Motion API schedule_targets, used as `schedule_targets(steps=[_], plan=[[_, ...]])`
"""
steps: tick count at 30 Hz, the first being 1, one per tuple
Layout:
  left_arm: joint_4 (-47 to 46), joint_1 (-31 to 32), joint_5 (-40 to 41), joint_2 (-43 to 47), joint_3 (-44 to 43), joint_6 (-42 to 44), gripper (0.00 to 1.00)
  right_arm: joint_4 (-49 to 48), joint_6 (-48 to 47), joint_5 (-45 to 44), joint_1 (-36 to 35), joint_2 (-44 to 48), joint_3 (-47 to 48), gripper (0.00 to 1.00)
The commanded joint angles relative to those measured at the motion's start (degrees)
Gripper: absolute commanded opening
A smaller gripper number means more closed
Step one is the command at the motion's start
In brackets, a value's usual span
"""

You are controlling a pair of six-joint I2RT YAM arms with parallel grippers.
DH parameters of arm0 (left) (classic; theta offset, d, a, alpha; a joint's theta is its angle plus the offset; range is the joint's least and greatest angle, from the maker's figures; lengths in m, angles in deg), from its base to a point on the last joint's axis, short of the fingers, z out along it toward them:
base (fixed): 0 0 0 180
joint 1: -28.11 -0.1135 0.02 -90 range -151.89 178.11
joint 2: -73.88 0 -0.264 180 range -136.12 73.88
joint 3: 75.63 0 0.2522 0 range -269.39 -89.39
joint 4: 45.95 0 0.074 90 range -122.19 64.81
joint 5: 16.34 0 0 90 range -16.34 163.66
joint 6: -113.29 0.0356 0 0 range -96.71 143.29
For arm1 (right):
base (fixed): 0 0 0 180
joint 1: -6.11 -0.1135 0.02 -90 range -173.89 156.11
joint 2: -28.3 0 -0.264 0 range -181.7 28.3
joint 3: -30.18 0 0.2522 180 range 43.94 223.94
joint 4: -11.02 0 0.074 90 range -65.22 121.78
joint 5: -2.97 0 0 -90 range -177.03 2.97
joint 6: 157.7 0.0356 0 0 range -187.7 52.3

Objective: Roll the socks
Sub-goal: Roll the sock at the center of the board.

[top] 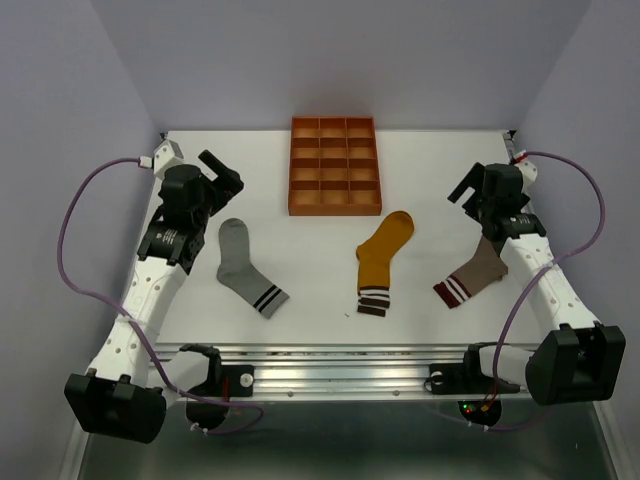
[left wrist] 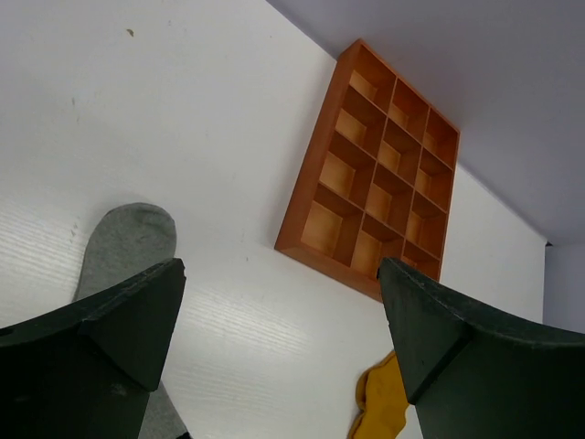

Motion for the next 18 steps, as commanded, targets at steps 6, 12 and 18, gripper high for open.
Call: schedule_targets(steps=[6, 12, 18], plan=[[-6.0, -0.3, -9.5, 1.2, 4.4, 2.1, 0.99, -5.7, -9.0, 7.5, -0.7, 2.8, -1.2, 1.0], [-6.3, 1.2, -11.4, -0.9, 6.3, 2.1, 0.99, -3.0, -19.7, -4.3, -24.3, 0.2, -0.7, 1.0], [-5.9, 3.5, -11.3, -1.5, 7.5, 2.2, 0.99, 1.6, -28.6, -11.1, -43.4, -9.1, -2.0, 1.0]])
